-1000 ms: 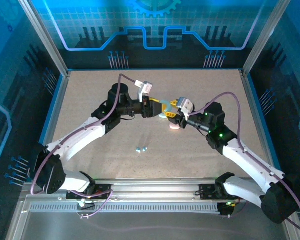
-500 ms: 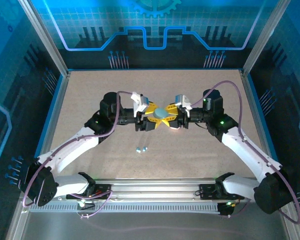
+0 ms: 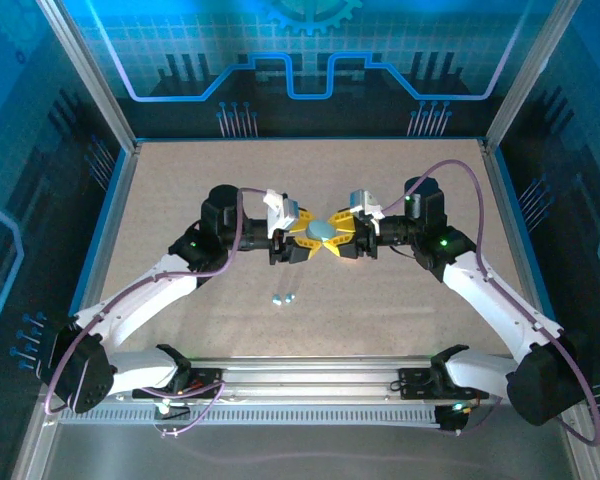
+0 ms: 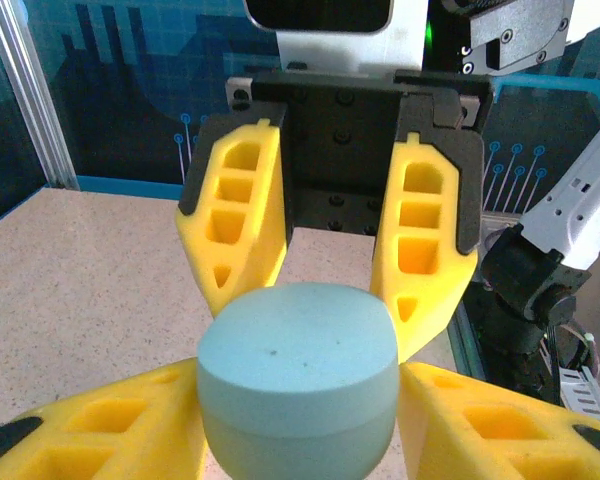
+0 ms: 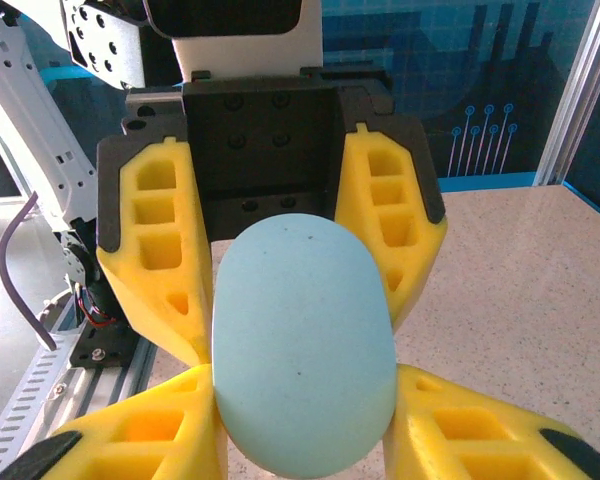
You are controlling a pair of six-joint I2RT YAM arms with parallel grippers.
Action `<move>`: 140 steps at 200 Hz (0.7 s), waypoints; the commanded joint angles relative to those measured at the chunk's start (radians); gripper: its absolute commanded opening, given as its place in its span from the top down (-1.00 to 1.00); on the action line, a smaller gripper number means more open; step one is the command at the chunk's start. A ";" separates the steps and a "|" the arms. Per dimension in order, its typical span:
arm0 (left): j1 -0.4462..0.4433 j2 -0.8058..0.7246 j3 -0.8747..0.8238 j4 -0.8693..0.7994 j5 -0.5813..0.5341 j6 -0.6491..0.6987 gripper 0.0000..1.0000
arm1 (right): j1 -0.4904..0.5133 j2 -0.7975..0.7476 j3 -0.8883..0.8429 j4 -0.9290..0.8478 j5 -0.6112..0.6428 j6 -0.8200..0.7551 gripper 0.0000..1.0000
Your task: Insert wireless bluetooth earbuds into charging case
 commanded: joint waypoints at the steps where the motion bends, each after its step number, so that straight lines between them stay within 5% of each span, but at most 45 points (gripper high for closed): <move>1: -0.006 -0.018 0.017 -0.020 0.004 0.033 -0.03 | -0.012 -0.001 0.016 0.027 -0.010 0.013 0.22; 140: -0.007 0.003 0.034 0.017 0.050 -0.041 0.05 | 0.004 -0.002 0.004 0.040 0.004 -0.004 0.22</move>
